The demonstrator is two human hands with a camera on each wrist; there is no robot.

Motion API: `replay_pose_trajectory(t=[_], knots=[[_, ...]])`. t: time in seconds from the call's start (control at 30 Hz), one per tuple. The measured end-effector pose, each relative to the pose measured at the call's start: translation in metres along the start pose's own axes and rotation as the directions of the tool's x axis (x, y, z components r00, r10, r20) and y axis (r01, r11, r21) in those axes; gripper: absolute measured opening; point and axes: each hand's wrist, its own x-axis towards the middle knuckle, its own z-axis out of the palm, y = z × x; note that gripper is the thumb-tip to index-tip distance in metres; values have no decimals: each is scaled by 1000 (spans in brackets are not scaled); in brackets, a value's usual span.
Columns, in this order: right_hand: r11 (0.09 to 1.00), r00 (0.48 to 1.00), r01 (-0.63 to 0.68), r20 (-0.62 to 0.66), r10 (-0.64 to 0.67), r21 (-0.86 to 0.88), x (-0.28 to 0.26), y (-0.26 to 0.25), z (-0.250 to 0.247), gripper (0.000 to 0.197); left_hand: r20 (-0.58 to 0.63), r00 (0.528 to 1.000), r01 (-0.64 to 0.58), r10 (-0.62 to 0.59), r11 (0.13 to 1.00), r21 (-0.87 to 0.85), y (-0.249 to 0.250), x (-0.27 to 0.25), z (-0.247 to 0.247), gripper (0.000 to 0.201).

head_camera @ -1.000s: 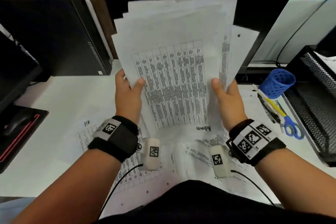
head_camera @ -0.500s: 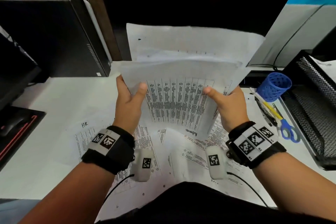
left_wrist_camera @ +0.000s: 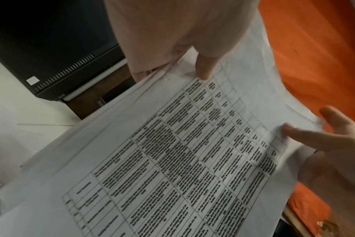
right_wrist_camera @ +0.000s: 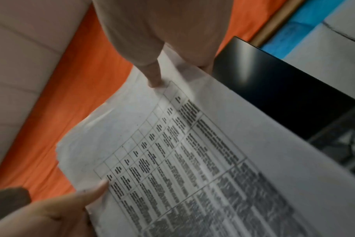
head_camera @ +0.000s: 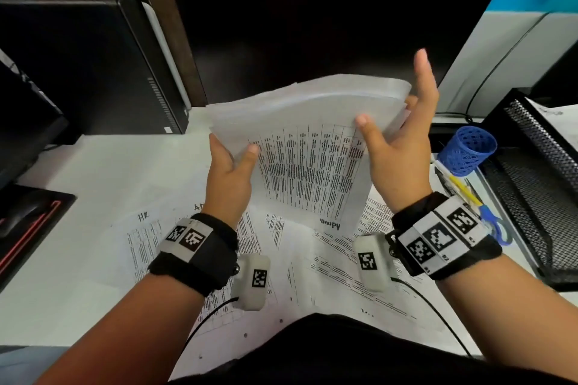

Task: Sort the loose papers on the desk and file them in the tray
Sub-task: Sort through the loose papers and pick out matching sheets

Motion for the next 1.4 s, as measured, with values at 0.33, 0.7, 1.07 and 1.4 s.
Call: replay_pose_trajectory(t=[0.33, 0.7, 1.07, 1.4], knots=[[946, 994, 53, 106, -20, -320, 7, 2, -2, 45, 69, 997, -41, 34, 993, 108, -12, 6, -1, 59], [978, 998, -47, 25, 53, -202, 7, 1, -3, 54, -21, 993, 117, -115, 984, 134, -28, 9, -5, 34], [923, 921, -384, 63, 385, -23, -34, 42, 13, 26, -103, 993, 64, -55, 995, 81, -12, -2, 6, 44], [865, 847, -479, 183, 500, -146, -52, 54, 16, 47, -91, 994, 64, -53, 991, 118, -37, -18, 12, 50]])
